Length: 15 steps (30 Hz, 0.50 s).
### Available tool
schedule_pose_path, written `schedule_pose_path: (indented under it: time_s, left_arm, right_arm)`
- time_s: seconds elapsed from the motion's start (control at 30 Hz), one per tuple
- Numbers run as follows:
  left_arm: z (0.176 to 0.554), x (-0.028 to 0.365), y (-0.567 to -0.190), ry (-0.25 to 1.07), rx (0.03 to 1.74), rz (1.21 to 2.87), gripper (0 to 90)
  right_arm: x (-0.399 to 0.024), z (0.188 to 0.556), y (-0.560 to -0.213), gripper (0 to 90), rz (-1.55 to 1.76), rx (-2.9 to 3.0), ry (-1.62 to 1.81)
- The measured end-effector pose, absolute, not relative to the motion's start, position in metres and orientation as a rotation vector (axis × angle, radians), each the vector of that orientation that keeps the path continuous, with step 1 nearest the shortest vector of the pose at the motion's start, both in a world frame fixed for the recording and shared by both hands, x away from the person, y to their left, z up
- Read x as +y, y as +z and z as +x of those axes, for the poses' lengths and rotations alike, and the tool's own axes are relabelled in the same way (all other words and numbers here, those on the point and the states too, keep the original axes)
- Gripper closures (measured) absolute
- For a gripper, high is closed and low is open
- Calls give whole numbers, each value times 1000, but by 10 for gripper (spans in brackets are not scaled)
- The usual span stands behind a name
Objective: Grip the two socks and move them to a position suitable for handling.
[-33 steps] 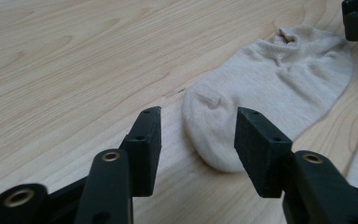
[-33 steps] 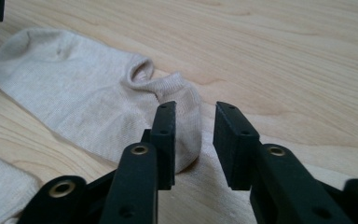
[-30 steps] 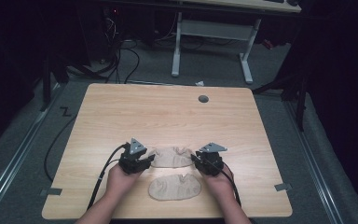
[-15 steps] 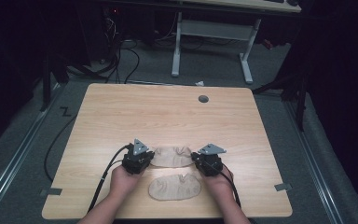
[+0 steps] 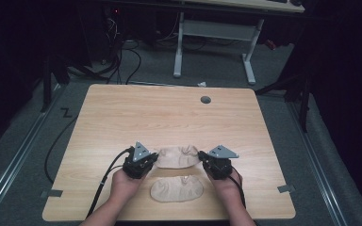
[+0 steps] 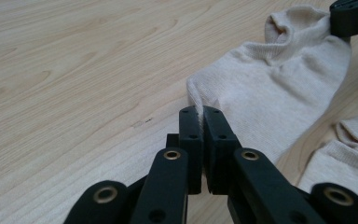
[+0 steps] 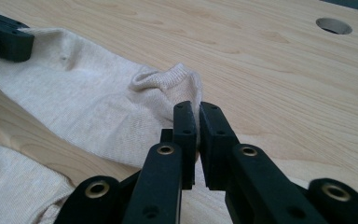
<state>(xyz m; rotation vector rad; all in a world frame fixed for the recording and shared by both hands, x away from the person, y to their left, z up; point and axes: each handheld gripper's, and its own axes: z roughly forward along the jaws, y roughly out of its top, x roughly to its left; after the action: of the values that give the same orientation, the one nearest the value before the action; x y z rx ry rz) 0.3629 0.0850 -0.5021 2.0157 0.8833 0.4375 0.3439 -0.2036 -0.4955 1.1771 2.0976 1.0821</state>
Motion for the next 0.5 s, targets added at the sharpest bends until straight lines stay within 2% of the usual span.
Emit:
schedule_pose_path:
  time_s: [0.5]
  left_arm:
    - [353,92,-492,446,861,1996,869]
  right_arm:
    - [-200,334,-489,856,1109,2098,1080]
